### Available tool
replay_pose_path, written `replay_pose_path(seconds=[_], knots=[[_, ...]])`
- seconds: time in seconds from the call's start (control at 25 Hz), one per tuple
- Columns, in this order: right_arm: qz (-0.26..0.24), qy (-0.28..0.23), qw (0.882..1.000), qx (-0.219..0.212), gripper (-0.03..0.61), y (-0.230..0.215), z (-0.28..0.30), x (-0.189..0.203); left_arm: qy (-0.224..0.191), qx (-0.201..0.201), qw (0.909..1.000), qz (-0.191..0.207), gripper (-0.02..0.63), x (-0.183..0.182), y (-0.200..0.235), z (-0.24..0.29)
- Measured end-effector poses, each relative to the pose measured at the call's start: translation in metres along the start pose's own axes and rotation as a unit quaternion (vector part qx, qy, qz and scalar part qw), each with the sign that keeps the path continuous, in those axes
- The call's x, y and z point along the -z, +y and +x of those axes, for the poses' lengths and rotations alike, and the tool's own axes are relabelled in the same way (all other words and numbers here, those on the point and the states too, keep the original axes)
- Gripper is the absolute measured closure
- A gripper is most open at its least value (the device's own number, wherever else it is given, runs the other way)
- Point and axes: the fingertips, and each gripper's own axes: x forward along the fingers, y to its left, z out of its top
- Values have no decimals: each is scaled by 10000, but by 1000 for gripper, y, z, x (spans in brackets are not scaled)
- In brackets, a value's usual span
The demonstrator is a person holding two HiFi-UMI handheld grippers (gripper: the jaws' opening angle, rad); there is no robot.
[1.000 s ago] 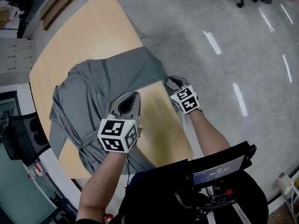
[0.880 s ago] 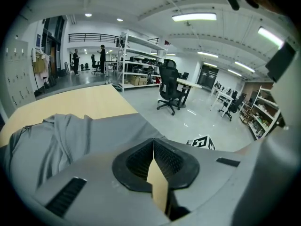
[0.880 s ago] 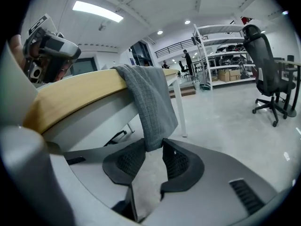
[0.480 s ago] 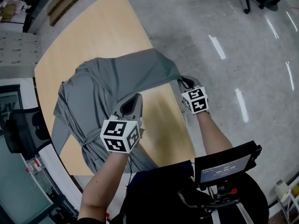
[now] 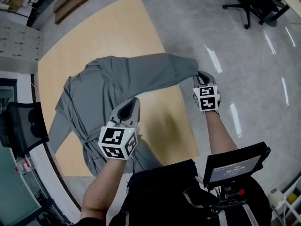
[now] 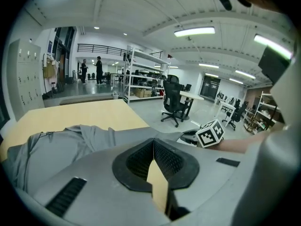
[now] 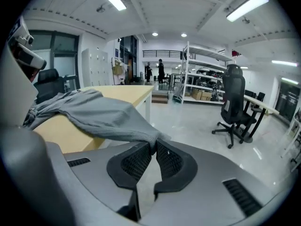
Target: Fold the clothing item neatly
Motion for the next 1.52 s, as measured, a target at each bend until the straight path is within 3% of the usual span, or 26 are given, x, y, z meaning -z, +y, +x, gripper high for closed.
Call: replay_pose_path(seconds=[0.32,0.44,0.56,0.8,1.2,1.52], knots=[[-1185,-260,9906,626,543,9,-25,-104,-873,-251,9959,-55,614,-4,49,-81],[-1730,-338,9812,785,543,35,-29,-141,-1078,-402,9934,-27,614,2,79,-115],[-1905,-418,9773,830,543,73,-30,-170,-1153,-584,9916,-87,614,11,120,-146],[-2110,-368,9751,575,543,139,-20,-201,-1338,-913,9857,-458,614,13,174,-191],[-2610,-184,9652,-6,543,265,10,-212,-1603,-1332,9746,-821,614,51,228,-268],[-3154,-241,9459,-718,543,415,28,-216,-1646,-1817,9621,-1195,614,102,289,-332]])
